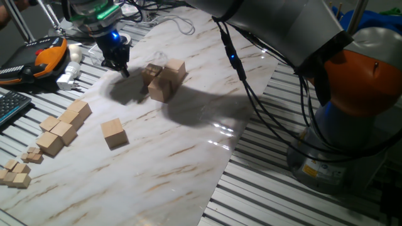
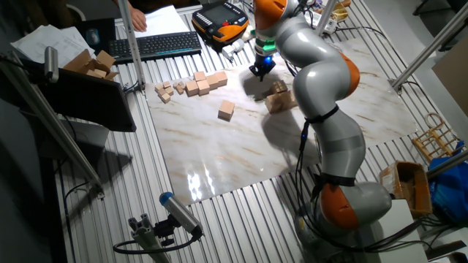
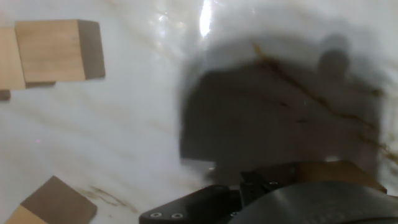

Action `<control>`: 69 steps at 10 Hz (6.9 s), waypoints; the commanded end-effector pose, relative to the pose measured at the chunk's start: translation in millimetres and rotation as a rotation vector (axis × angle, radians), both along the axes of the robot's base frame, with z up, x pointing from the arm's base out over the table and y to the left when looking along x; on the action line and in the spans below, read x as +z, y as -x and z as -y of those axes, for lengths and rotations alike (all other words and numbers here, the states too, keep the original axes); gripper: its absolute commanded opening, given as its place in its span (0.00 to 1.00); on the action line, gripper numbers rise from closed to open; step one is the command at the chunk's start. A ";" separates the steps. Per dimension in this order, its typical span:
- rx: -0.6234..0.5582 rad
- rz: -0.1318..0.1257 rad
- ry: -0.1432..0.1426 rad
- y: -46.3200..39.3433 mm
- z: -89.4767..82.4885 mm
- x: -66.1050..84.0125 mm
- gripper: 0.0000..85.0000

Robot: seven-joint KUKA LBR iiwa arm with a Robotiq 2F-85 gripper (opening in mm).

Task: Stack the blocks into a cross shape

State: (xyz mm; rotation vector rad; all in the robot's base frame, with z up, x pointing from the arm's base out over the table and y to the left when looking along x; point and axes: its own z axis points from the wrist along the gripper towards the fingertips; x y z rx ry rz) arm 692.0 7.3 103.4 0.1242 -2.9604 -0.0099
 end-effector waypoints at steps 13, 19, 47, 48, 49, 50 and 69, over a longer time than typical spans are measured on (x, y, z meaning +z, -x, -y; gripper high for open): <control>-0.099 -0.044 -0.084 -13.4 -92.3 25.2 0.00; -0.165 -0.018 -0.104 8.9 -131.4 2.3 0.00; -0.337 0.022 -0.204 29.3 -188.2 -14.9 0.00; -0.352 0.021 -0.206 29.0 -194.9 -12.6 0.00; -0.375 0.022 -0.215 29.0 -202.5 -10.6 0.00; -0.384 0.024 -0.219 30.1 -208.0 -10.0 0.00; -0.207 0.001 0.022 44.1 -203.8 -42.1 0.00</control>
